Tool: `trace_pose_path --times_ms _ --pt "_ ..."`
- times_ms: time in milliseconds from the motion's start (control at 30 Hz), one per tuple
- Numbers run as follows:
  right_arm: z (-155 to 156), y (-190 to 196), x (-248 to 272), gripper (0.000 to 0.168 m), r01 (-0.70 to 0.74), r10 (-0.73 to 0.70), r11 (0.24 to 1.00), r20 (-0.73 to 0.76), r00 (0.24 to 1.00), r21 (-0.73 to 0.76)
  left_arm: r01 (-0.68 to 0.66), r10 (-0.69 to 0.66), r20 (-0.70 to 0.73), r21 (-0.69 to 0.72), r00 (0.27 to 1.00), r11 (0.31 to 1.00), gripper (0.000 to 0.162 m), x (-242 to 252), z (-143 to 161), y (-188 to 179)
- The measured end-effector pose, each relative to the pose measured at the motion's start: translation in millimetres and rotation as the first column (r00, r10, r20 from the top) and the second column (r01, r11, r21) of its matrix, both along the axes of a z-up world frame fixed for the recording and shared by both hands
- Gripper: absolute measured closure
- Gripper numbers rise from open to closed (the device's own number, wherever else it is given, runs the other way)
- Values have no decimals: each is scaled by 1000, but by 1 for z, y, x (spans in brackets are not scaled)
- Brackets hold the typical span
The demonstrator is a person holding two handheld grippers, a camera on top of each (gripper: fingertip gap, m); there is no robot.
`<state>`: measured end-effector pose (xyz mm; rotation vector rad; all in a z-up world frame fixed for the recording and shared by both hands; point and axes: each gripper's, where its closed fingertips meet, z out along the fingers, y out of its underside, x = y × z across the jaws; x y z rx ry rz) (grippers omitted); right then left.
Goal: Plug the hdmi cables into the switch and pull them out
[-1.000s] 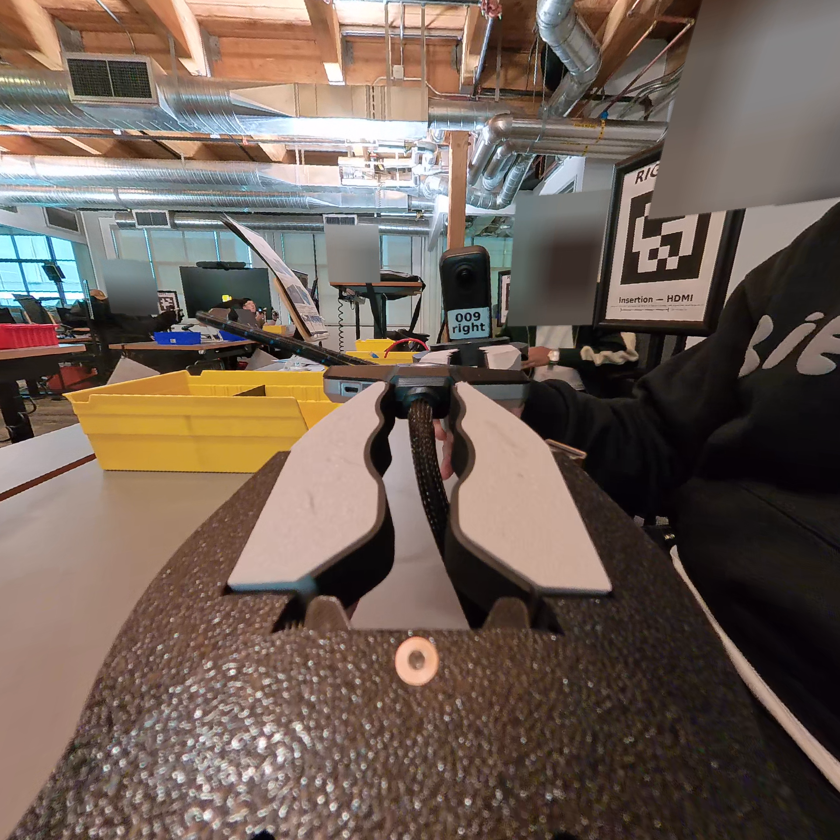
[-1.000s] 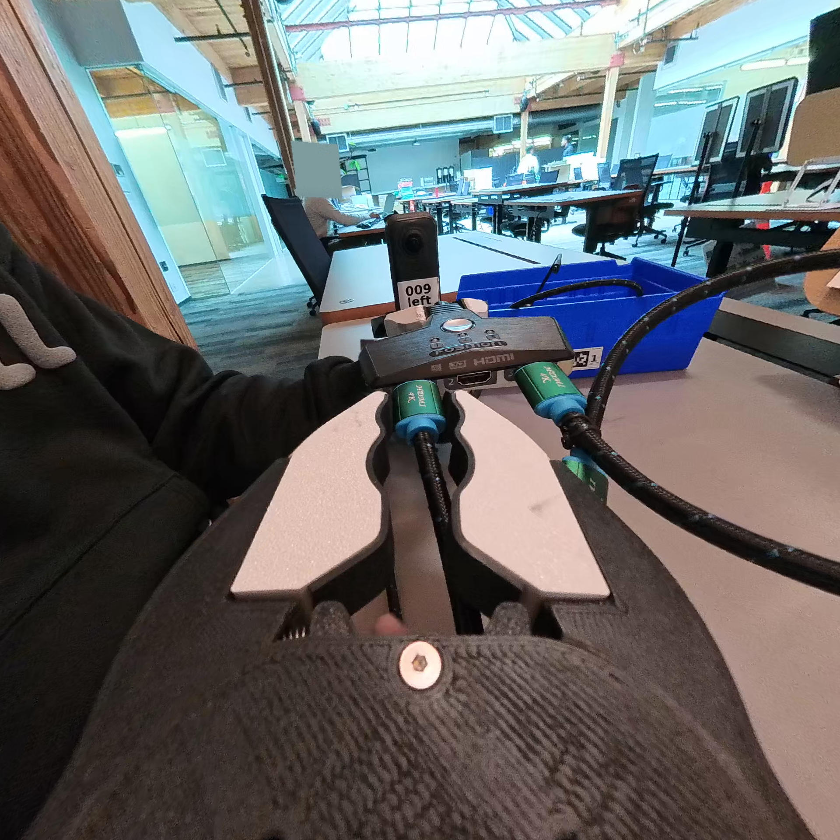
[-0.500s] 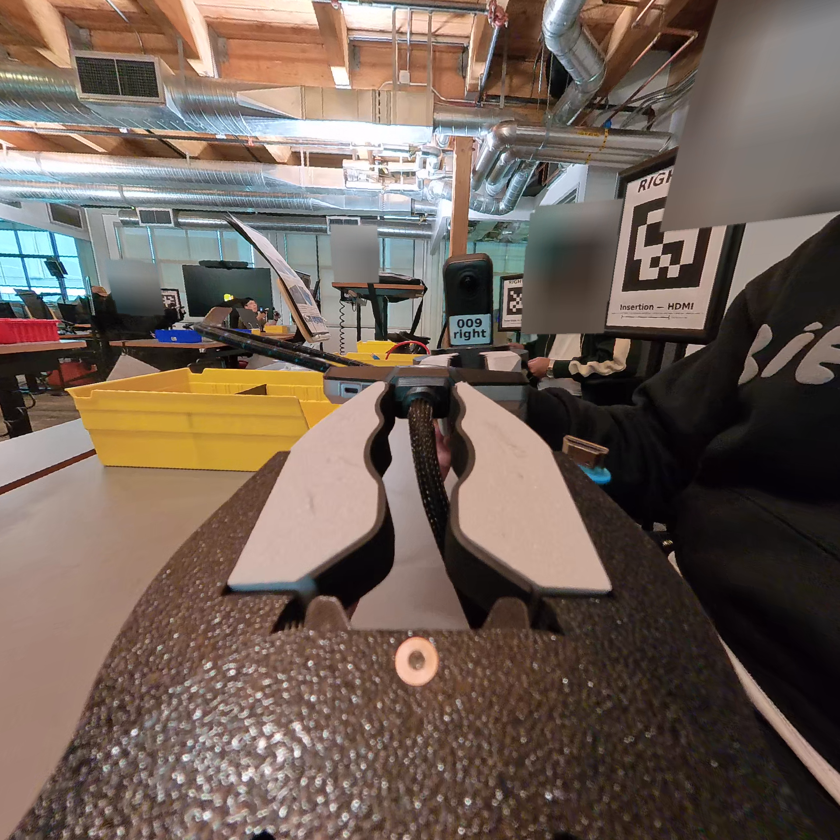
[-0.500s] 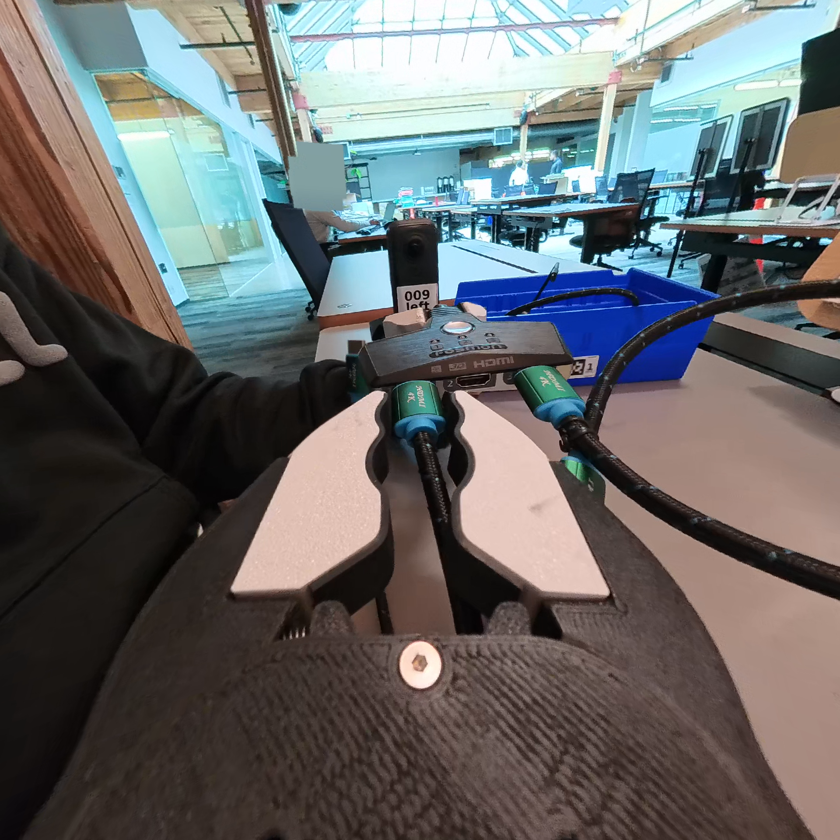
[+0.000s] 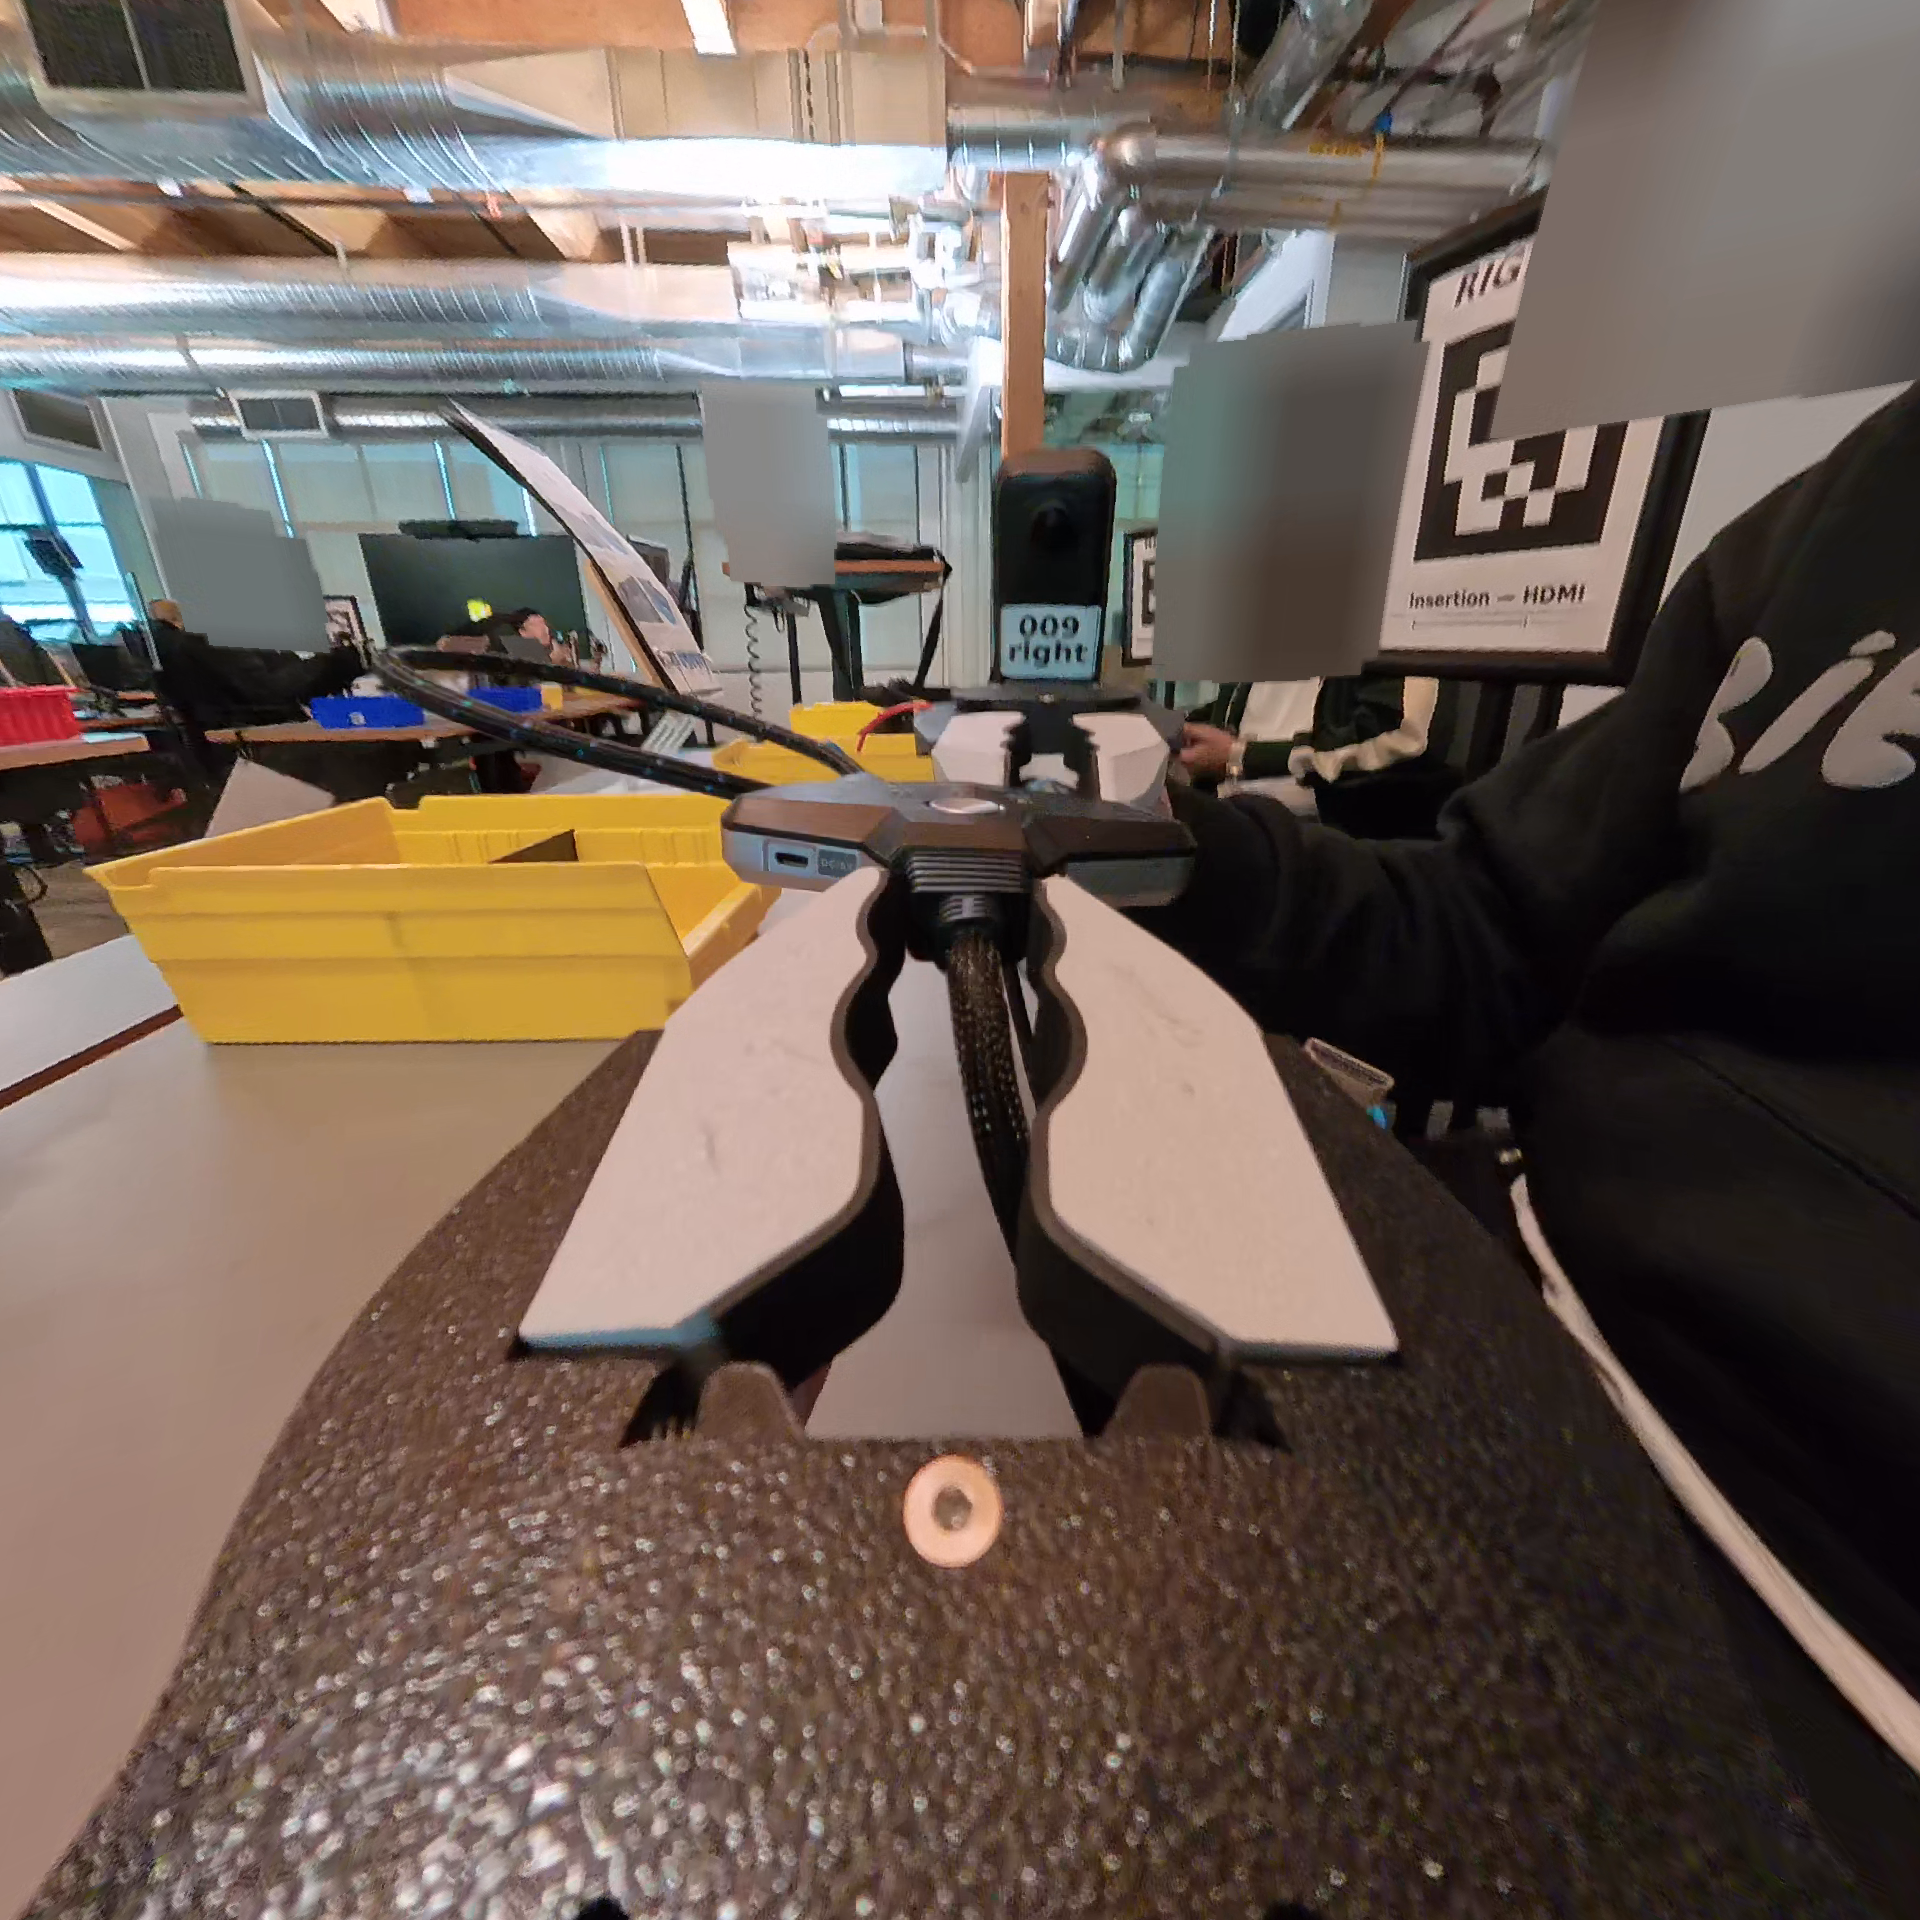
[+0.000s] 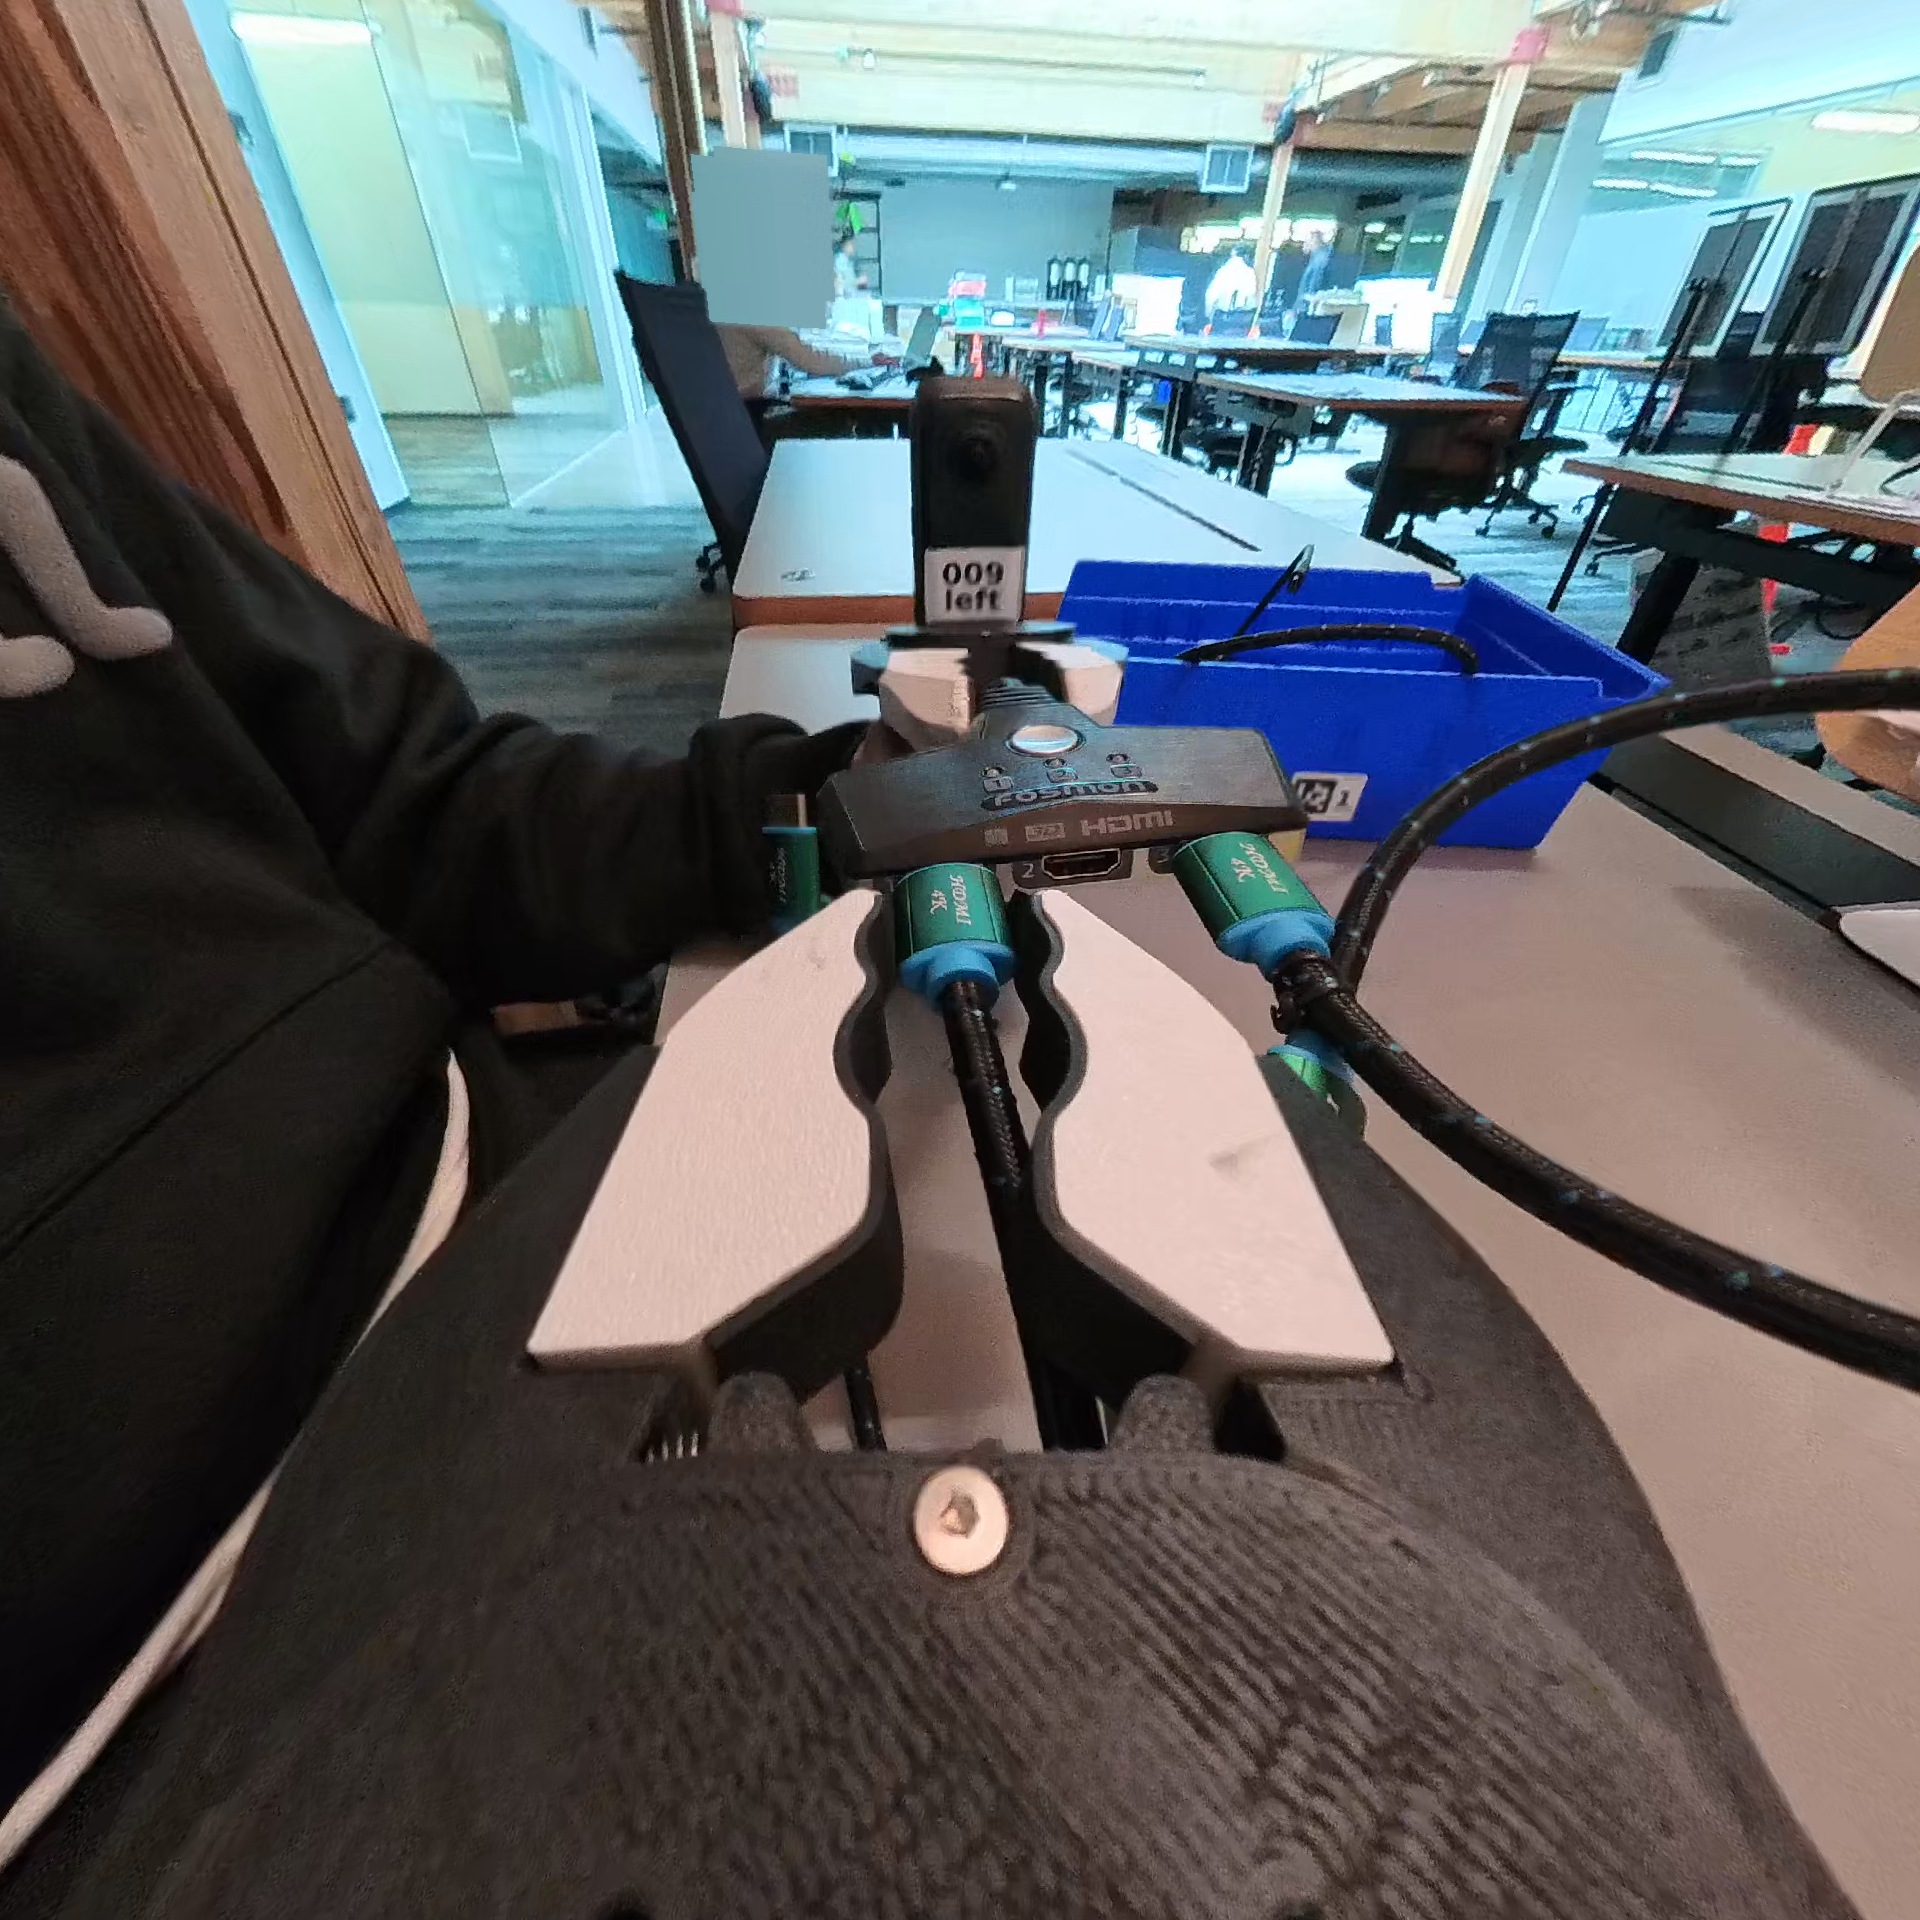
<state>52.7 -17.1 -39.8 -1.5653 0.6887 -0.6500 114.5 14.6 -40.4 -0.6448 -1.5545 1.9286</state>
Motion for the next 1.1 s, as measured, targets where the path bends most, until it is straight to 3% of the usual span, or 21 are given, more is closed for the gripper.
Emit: trace_pose_path --times_ms 467,733,1100 --pt "-10 -12 -15 145 2 -4 999 -85 996 -34 11 -19 94 89 995 996 139 -14 -18 -7" --pt "-11 -6 -17 145 -30 28 999 -86 996 -31 47 -47 -3 80 999 996 139 -17 -11 -3" --pt "-13 -7 -16 146 -26 23 999 -76 997 -35 -44 35 90 105 995 993 139 -17 -11 -8"
